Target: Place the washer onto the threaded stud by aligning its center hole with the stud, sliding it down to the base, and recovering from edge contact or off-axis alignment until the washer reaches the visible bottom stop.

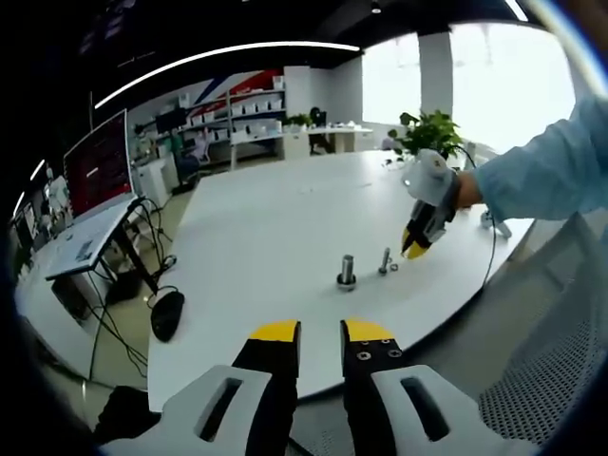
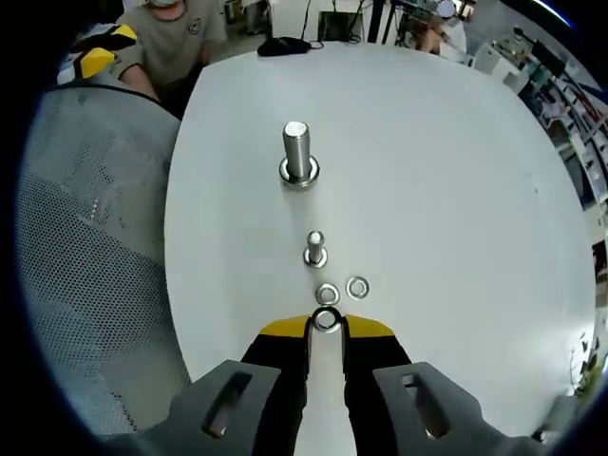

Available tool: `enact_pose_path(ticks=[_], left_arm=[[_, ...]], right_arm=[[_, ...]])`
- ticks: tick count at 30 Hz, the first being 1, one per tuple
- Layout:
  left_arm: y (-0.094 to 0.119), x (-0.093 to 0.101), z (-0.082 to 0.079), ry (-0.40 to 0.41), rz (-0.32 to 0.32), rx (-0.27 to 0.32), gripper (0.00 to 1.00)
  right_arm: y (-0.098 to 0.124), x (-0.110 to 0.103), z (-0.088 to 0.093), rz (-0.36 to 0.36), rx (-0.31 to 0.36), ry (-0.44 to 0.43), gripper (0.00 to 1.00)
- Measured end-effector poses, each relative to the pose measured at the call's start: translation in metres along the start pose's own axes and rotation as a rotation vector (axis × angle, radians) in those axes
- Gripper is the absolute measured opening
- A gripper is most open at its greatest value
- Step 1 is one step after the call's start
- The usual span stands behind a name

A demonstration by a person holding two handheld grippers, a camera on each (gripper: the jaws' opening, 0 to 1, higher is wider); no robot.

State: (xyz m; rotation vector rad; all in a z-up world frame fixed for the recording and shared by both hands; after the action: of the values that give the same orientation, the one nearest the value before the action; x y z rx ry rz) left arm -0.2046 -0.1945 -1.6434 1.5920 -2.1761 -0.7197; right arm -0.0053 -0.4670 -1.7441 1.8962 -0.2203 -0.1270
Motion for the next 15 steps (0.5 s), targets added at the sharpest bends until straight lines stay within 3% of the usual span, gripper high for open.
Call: enact_pose_path(ticks=[5, 15], left_arm=[[-0.001, 0.001, 0.002, -0.001, 0.004, -0.030, 0.13], [-0.003, 0.002, 0.015, 0.017, 0.017, -0.170, 0.12]], right_arm=[[0.008, -0.004, -0.001, 0.011, 0.012, 0.003, 0.14], [0.018, -0.014, 0.003, 0.028, 0.022, 0.004, 0.14]])
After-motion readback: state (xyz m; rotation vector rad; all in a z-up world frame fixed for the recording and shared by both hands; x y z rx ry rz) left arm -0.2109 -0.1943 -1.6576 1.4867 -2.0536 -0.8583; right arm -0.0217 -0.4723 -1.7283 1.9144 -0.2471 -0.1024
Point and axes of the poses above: the point that each gripper's makers call its tool centre point, and the gripper's own axes: y roughly backward along the fingers, x roughly to its right, z roughly out of its underside, the point moved 8 cm from there along y, roughly backward along the fingers, and after that the axes turned 2 degrees about -z, right-handed, at the moved point
